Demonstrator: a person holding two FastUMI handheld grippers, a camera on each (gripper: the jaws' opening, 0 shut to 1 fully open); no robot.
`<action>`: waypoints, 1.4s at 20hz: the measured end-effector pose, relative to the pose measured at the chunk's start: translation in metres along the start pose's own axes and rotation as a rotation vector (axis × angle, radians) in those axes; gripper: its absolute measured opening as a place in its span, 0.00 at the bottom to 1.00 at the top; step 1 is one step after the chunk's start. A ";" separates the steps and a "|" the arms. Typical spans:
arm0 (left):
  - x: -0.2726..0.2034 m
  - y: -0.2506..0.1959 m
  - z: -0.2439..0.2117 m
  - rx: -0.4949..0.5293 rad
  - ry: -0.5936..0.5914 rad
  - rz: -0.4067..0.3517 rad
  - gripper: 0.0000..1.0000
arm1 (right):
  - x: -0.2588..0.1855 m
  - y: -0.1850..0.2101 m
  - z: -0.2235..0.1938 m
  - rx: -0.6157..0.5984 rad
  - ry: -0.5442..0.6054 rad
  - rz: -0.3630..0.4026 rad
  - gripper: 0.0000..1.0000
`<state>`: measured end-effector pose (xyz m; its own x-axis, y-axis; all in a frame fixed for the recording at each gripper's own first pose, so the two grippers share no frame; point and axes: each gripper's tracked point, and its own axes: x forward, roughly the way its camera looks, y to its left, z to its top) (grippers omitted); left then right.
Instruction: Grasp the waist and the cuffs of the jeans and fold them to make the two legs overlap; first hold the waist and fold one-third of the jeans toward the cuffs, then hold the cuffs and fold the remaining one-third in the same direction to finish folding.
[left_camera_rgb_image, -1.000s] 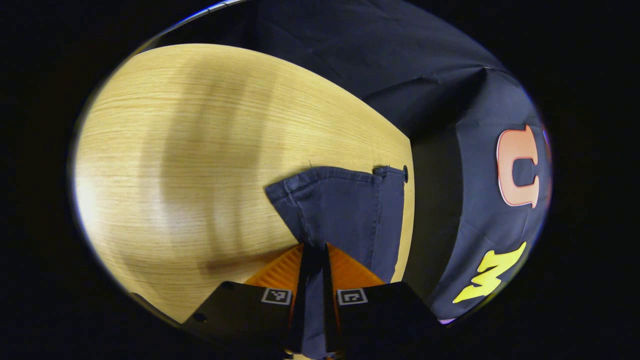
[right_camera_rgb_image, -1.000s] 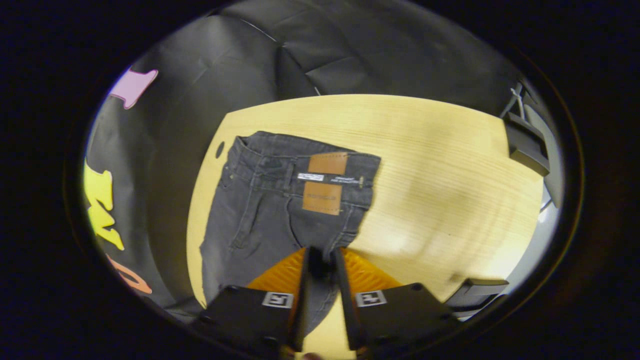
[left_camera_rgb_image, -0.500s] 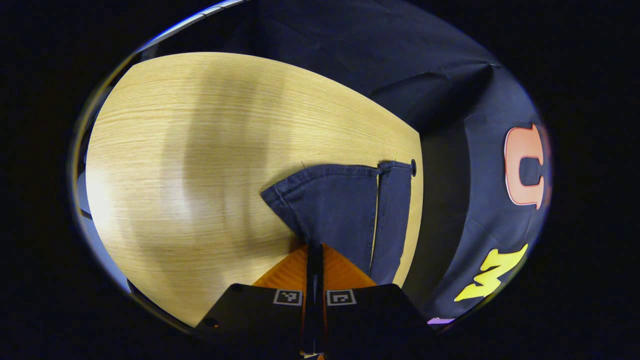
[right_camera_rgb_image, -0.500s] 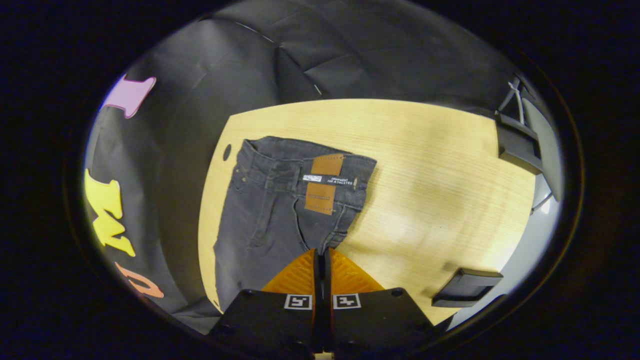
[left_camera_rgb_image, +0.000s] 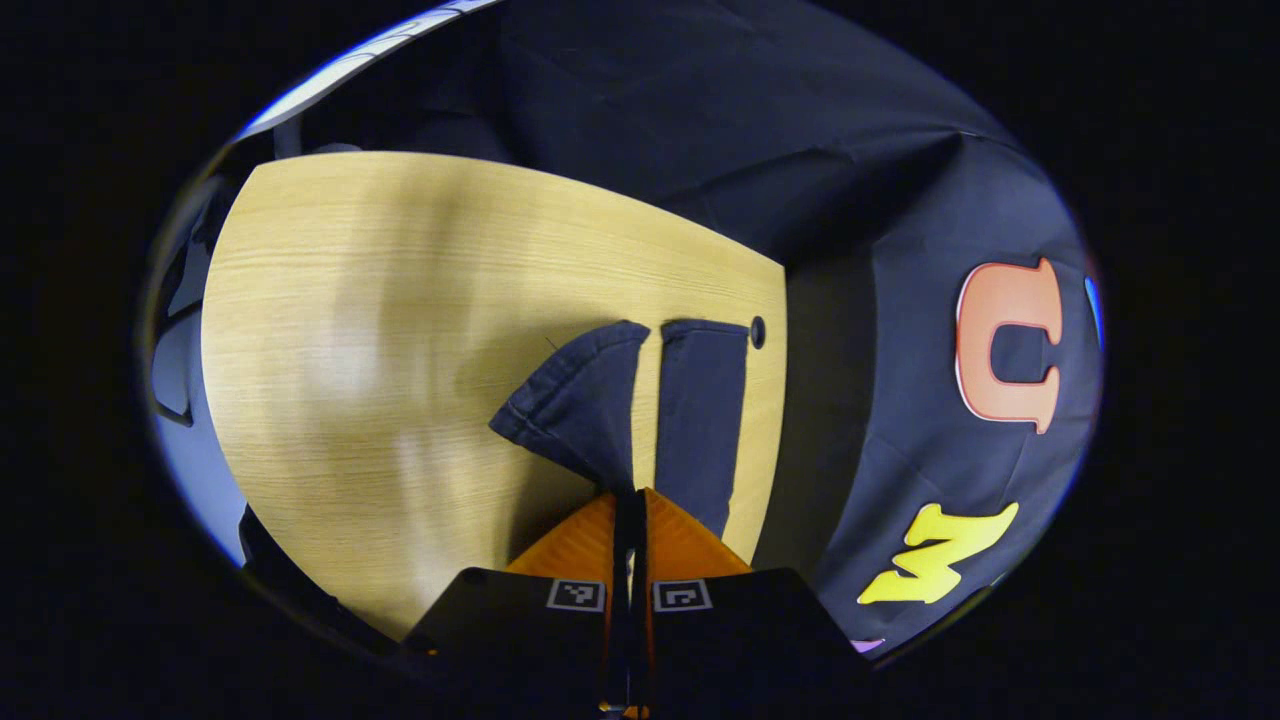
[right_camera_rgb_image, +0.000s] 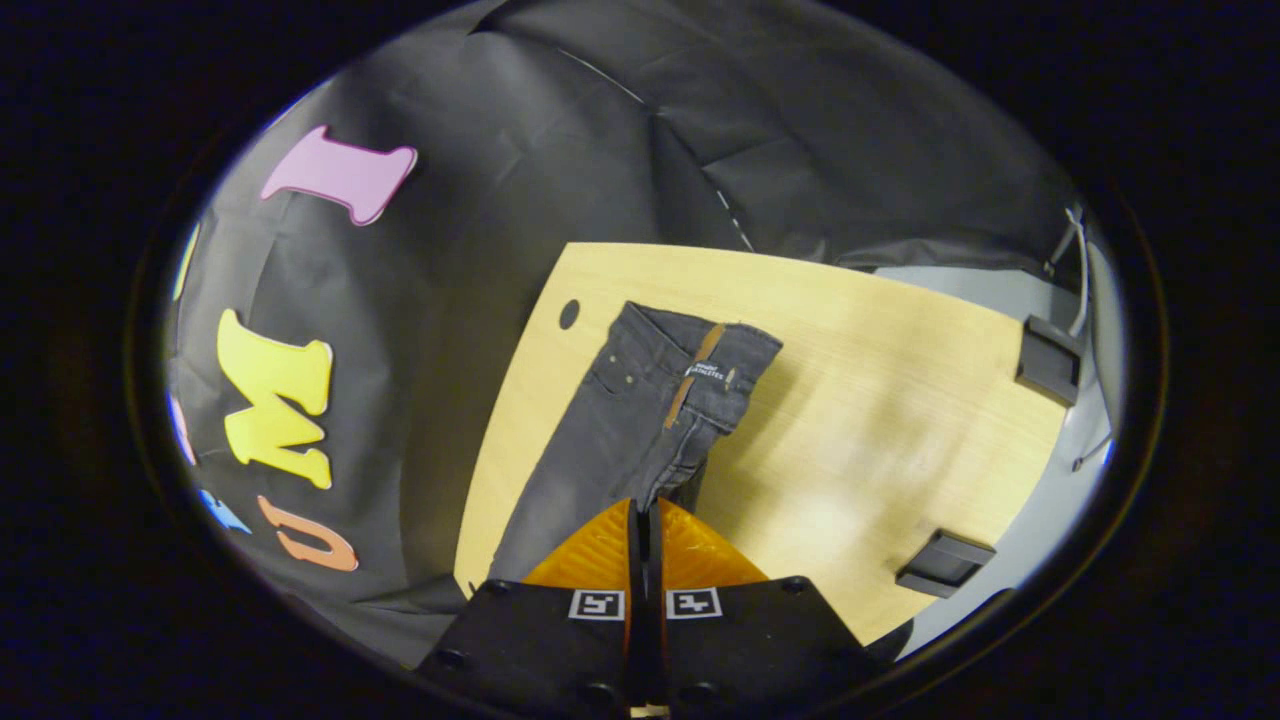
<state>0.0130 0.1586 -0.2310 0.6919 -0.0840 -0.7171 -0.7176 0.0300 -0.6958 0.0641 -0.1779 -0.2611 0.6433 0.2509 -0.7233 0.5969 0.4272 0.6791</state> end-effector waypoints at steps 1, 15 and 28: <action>0.000 -0.011 0.002 0.009 0.006 -0.006 0.04 | 0.001 0.007 0.003 -0.003 0.005 0.005 0.00; 0.119 -0.116 0.025 0.121 0.127 0.057 0.04 | 0.114 0.109 0.067 -0.076 0.080 0.010 0.00; 0.246 -0.119 0.020 0.220 0.197 0.101 0.08 | 0.244 0.082 0.075 -0.078 0.108 -0.072 0.01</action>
<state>0.2698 0.1542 -0.3255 0.5735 -0.2605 -0.7767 -0.7325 0.2615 -0.6286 0.3058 -0.1466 -0.3725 0.5423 0.3075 -0.7819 0.5976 0.5129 0.6162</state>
